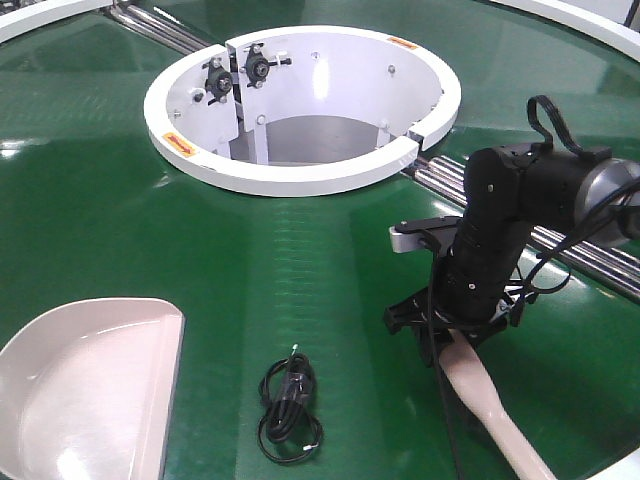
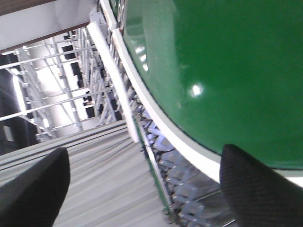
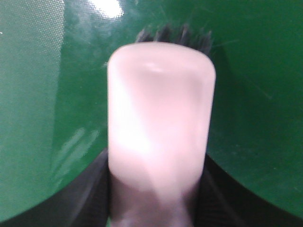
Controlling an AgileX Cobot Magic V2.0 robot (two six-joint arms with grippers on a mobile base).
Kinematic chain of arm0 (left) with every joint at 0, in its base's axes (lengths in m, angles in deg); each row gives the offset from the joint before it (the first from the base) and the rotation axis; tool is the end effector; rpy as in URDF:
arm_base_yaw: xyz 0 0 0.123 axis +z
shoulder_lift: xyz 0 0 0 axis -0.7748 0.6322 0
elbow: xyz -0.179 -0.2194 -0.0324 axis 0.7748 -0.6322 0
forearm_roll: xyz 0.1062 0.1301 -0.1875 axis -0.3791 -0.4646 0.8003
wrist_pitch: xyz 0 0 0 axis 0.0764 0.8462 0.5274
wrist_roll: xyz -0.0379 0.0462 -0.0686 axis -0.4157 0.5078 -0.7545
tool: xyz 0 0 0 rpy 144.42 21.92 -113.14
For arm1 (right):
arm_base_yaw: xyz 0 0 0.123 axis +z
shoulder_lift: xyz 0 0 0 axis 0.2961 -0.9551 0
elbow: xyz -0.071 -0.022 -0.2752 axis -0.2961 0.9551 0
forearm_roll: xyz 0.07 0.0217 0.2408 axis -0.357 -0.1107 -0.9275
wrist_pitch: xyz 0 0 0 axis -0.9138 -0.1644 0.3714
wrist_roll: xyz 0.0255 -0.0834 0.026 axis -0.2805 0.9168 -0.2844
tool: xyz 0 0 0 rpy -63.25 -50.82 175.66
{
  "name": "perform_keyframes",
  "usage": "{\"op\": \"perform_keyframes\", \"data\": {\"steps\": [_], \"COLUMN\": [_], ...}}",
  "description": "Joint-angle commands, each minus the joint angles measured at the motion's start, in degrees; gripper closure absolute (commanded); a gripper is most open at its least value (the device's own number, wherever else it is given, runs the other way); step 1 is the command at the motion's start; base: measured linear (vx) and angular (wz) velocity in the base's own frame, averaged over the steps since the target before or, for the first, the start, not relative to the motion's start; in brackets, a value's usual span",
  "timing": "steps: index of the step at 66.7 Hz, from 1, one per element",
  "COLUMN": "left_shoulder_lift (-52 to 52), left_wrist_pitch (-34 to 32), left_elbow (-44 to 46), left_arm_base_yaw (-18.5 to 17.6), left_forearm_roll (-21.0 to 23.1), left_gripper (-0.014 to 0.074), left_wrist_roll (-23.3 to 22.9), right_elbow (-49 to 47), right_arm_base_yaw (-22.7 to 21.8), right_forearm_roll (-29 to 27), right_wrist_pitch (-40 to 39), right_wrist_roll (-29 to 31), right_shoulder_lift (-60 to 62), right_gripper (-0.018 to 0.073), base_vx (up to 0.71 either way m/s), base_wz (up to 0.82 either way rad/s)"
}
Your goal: Clean and inspect green conveyor with broom and dustpan
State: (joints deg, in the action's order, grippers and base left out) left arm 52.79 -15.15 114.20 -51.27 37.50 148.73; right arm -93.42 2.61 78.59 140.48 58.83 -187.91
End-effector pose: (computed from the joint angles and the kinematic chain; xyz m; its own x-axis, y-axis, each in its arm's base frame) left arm 0.1309 0.0185 0.3543 -0.1376 0.9674 0.2125 0.3872 -0.1450 0.9105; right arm 0.3197 0.1229 0.2028 -0.9513 -0.3057 0.0386 -0.3023 0.9502 0.0765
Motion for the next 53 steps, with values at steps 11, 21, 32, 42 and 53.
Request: {"op": "perform_keyframes", "data": {"steps": [11,21,32,42,53], "left_shoulder_lift": [-0.1,0.0,1.6,6.7,15.1], "left_wrist_pitch": [-3.7,-1.7,7.5,20.0,33.7], "left_elbow": [2.0,2.0,3.0,6.7,11.5], "left_arm_base_yaw": [-0.3,-0.3,-0.3,-0.3,-0.3], "left_forearm_roll": [-2.0,-4.1,-6.6,-6.9,-5.5], "left_gripper": [0.0007,0.0007,0.0007,0.0007,0.0007], "left_wrist_roll": [0.2,0.2,-0.2,-0.3,-2.2], "right_elbow": [-1.5,-1.5,-1.5,-1.5,-1.5], "right_arm_base_yaw": [-0.1,-0.1,-0.1,-0.1,-0.1], "right_forearm_roll": [0.0,0.0,0.0,-0.1,-0.1], "right_wrist_pitch": [0.5,0.5,0.5,0.5,0.6], "right_wrist_roll": [0.0,0.0,0.0,0.0,0.0], "right_shoulder_lift": [3.0,3.0,3.0,3.0,3.0], "right_gripper": [0.0564,0.0564,0.0564,0.0564,0.0564], "base_vx": [0.00,0.00,0.00,0.00,0.00], "base_wz": [0.00,0.00,0.00,0.00,0.00]}}
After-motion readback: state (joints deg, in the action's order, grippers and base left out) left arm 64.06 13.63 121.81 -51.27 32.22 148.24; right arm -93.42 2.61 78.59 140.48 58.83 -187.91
